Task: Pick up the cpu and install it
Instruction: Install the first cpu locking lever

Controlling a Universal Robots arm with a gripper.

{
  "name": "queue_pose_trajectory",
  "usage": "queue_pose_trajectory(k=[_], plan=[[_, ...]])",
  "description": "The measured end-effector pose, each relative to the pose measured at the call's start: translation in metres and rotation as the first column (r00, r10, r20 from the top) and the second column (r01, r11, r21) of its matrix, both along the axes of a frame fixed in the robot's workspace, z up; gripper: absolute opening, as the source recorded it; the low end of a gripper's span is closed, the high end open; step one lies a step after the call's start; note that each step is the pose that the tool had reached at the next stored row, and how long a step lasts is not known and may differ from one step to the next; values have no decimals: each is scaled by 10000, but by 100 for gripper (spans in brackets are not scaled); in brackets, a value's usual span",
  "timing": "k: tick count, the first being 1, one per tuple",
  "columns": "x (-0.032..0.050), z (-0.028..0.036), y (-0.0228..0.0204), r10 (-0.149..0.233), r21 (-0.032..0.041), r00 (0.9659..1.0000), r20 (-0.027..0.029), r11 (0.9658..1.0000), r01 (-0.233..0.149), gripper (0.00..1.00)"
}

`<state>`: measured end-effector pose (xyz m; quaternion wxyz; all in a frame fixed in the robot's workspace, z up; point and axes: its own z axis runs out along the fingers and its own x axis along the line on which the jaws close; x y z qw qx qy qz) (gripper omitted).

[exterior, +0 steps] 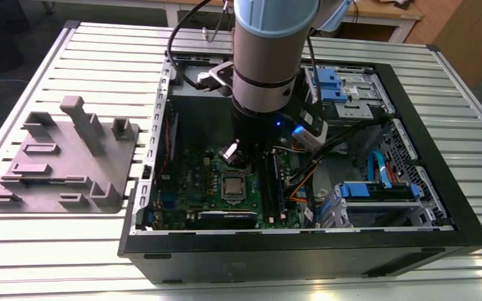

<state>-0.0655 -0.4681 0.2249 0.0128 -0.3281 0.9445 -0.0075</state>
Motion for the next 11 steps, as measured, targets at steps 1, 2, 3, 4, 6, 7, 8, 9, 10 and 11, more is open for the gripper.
queue_pose_trajectory(k=[1,2,3,4,6,7,8,9,10,11], plan=[[0,-2,-1,-98,-4,10000,0,10000,98,10],[0,-6,-1,-181,-4,9998,1,9998,181,10],[-2,-10,0,-252,-4,9997,3,9997,252,10],[-7,-15,0,-315,-6,9995,6,9995,315,10],[-18,-23,-1,-419,-12,9991,9,9991,419,10],[-23,-27,0,-473,-17,9989,10,9989,473,10],[-28,-30,0,-531,-22,9986,10,9986,531,10],[-29,-35,0,-588,-29,9983,12,9983,588,10],[-29,-40,-1,-651,-43,9979,12,9979,651,10],[-29,-45,-1,-718,-57,9974,13,9974,718,10]])
